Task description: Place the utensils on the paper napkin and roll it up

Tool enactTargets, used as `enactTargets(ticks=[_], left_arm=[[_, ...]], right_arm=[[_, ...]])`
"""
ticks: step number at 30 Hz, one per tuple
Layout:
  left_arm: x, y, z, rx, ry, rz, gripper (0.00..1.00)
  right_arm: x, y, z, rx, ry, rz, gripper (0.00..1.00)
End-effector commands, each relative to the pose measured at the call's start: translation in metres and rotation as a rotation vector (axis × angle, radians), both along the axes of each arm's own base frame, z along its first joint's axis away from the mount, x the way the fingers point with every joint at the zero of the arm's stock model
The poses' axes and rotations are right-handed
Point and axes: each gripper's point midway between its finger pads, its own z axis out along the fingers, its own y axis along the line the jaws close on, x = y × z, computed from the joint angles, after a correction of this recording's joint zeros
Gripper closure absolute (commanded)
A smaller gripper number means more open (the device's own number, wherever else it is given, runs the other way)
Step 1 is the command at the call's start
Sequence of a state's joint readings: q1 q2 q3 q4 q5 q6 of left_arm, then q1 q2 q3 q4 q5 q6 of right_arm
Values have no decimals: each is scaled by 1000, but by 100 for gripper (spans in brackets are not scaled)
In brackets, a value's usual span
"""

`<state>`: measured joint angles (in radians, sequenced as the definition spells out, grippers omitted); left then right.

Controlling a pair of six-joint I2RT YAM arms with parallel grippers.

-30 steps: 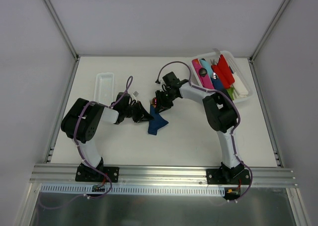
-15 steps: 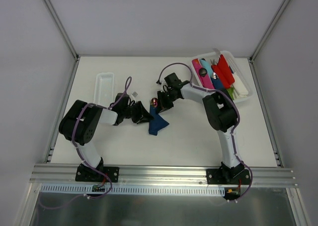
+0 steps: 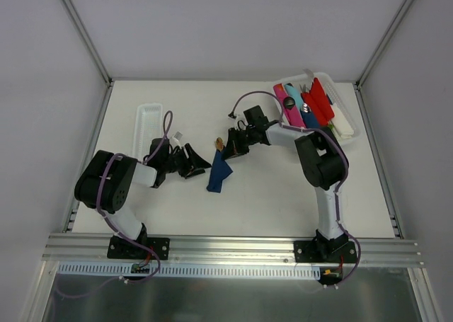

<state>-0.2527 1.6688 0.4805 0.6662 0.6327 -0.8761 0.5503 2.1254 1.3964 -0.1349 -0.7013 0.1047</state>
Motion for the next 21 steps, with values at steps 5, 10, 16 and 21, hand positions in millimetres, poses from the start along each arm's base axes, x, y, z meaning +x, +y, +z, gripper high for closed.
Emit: enactTargets(ticks=[5, 10, 16, 21], left_arm=[[2, -5, 15, -116, -115, -28, 48], [2, -8, 25, -163, -163, -37, 47], [1, -8, 38, -225, -236, -34, 45], [0, -9, 53, -299, -300, -42, 43]], right_arm=[[4, 14, 66, 222, -90, 36, 100], [-3, 14, 74, 268, -71, 49, 100], [-3, 13, 84, 309, -67, 45, 100], [-6, 12, 91, 329, -67, 58, 100]])
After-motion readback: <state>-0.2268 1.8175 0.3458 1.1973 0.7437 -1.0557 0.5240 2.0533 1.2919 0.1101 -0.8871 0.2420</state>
